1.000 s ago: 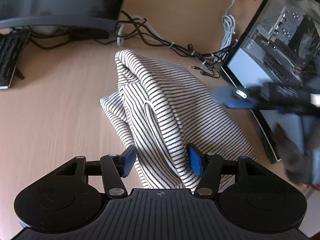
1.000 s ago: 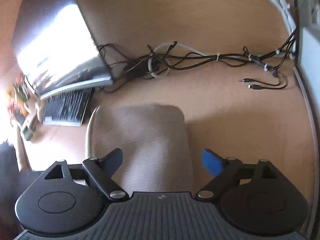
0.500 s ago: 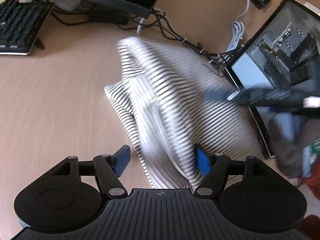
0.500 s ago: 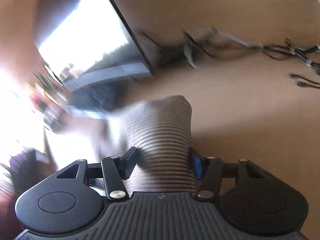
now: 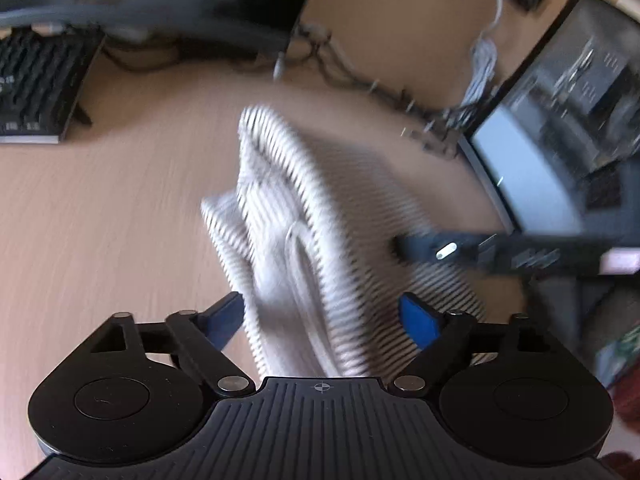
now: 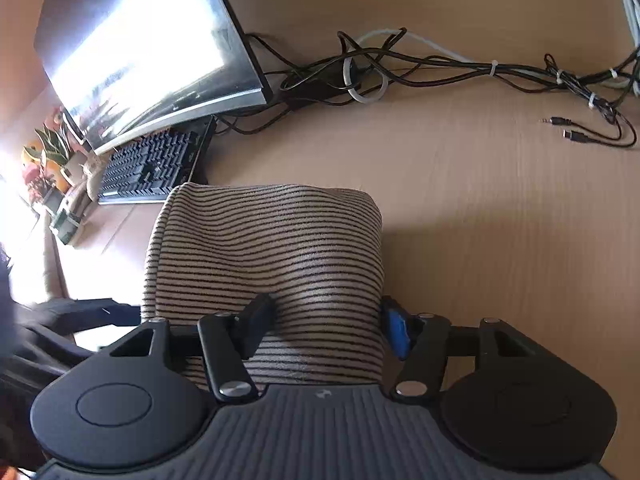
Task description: Fold clothes
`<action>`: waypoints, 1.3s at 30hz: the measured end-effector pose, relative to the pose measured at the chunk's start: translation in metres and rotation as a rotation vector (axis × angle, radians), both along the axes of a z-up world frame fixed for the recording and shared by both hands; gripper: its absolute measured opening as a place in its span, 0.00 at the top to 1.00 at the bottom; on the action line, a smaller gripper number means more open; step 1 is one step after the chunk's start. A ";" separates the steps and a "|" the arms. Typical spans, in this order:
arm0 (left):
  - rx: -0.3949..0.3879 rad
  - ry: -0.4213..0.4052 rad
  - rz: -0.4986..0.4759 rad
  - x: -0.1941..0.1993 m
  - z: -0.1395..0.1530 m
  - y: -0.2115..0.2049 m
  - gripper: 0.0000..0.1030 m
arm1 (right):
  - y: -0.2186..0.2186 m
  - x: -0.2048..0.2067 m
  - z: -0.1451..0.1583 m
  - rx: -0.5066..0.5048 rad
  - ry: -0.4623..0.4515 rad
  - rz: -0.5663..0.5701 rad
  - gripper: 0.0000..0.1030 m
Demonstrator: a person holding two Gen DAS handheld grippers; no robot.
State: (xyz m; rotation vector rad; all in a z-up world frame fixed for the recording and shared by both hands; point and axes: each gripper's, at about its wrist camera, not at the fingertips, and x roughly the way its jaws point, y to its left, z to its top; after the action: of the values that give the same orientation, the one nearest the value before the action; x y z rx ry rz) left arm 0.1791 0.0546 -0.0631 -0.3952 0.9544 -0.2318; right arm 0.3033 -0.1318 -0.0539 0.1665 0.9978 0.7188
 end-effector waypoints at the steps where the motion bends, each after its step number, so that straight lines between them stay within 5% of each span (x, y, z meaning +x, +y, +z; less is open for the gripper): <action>1: 0.005 0.007 -0.004 0.002 -0.001 -0.002 0.19 | -0.003 0.001 0.000 0.019 0.019 -0.002 0.23; 6: -0.057 0.010 0.018 -0.007 -0.007 0.006 0.32 | -0.013 -0.005 -0.008 0.071 0.116 0.002 0.16; 9: -0.082 0.003 0.041 -0.014 -0.008 0.013 0.35 | 0.000 -0.007 -0.011 0.040 0.107 0.032 0.30; 29: -0.058 -0.043 0.291 -0.024 0.000 0.137 0.37 | 0.173 0.030 -0.003 -0.032 0.022 0.243 0.32; 39: -0.063 -0.059 0.279 -0.011 0.000 0.153 0.36 | 0.179 0.034 0.000 -0.031 -0.003 0.233 0.24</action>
State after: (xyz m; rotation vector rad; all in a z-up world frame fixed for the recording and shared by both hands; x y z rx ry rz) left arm 0.1677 0.2078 -0.0634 -0.5713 0.8245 -0.0196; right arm 0.3376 0.0474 -0.0540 0.0221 1.0353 0.9155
